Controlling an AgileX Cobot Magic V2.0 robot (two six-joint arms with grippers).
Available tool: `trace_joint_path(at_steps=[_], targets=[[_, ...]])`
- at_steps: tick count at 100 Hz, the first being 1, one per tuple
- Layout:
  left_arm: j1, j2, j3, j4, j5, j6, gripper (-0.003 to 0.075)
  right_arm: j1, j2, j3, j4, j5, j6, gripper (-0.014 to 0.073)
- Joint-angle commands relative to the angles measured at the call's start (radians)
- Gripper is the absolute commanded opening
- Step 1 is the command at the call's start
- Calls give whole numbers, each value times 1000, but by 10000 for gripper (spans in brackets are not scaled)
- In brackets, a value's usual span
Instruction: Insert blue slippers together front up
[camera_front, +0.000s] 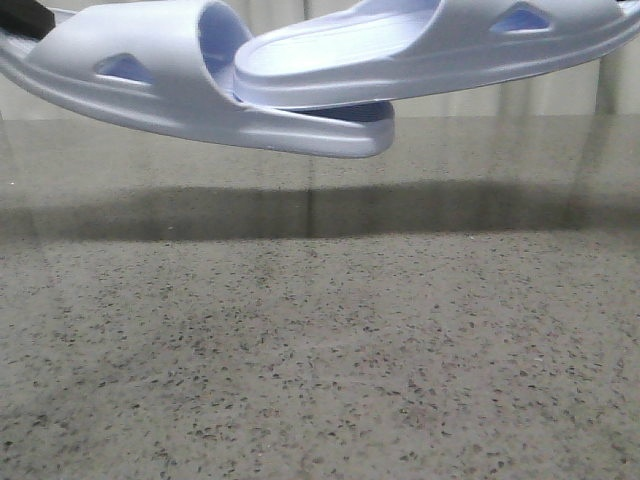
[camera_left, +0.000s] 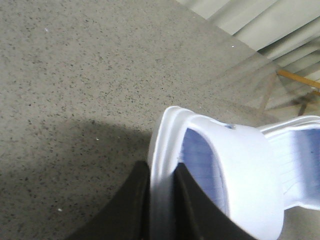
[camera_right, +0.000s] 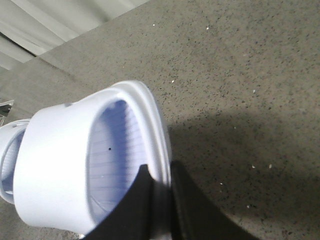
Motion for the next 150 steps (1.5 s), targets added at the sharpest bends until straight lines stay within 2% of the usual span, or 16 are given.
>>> trace_joint_path(at_steps=[1,24,59,114,134,141,150], targets=[[2,-28,-28,-115,56,0,15,1,13,-33,103,11,-52,-107],[2,13,-28,-261,209,56,15,9,97,-33,228,67,-152,-107],[2,25,-28,-299,275,80,15,127,242,-35,342,140,-274,-107],[2,25,-28,-281,296,82,15,305,403,-142,361,141,-293,-107],[2,25,-28,-272,303,82,15,324,419,-175,349,135,-293,-105],[2,25,-28,-271,298,82,15,312,419,-175,330,155,-293,-67],[2,25,-28,-256,273,82,15,287,419,-175,306,188,-293,51]])
